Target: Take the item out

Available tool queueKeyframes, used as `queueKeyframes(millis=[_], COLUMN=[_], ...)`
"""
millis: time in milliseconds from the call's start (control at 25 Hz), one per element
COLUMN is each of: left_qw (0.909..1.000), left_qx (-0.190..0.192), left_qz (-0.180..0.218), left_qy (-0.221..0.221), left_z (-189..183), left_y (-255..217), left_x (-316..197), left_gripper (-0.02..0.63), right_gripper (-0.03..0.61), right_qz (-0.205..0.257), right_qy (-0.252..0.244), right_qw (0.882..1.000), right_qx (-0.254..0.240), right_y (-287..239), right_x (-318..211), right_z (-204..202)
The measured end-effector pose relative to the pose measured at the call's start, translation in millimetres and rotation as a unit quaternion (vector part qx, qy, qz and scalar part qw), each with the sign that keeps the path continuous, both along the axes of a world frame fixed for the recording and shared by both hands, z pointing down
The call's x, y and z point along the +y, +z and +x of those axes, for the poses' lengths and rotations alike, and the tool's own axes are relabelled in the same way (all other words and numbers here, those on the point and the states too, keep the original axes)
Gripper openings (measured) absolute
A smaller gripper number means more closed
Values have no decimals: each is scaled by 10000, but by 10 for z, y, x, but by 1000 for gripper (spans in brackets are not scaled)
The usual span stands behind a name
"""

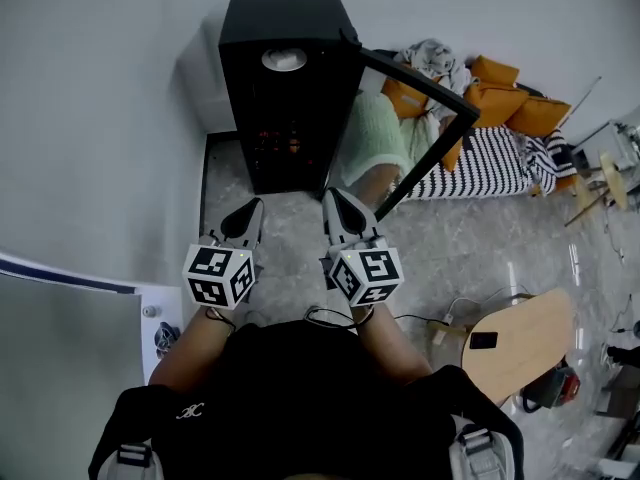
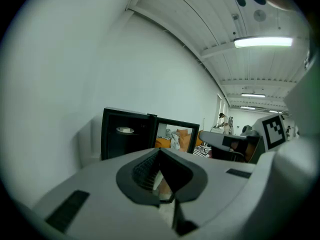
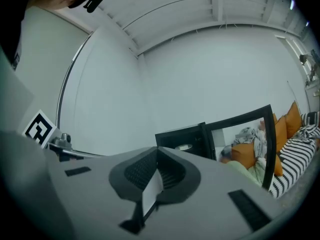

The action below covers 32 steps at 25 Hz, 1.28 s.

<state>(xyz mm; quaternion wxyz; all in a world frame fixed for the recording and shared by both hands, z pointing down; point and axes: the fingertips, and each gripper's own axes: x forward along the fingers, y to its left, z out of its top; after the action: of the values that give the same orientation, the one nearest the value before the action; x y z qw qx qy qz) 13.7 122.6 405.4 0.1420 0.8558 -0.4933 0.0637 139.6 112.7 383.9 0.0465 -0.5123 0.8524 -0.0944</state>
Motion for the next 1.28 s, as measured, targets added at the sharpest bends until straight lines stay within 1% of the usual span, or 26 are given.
queueKeyframes(millis=[280,640,800,960,1120,1280], left_qw=[9999,9998,9994,9993,9994,9993], left_qx=[-3,21,34,-6,-57,-80], left_qz=[-6,22,8,-68,-102,29], left_qy=[-108,-221,-331,-360,-332,-361], left_z=[161,509,618,697,715,693], left_y=[-2,25,58,123,176,158], left_x=[-4,-72,-76,-40,-87,-200], left_gripper=[8,8,8,8,8,8], right_gripper=[8,8,8,8,8,8], right_qz=[-6,145,83,-40,-75,11], right_qy=[-125,-385,-481,-459,-564,-695], right_qw=[9999,9986,9984,9988,9984,9974], right_qx=[100,336,301,190,78,191], right_y=[21,-12,24,71,91,121], right_x=[-1,-15,-39,-65,-115,-150], right_z=[131,367,476,574,558,495])
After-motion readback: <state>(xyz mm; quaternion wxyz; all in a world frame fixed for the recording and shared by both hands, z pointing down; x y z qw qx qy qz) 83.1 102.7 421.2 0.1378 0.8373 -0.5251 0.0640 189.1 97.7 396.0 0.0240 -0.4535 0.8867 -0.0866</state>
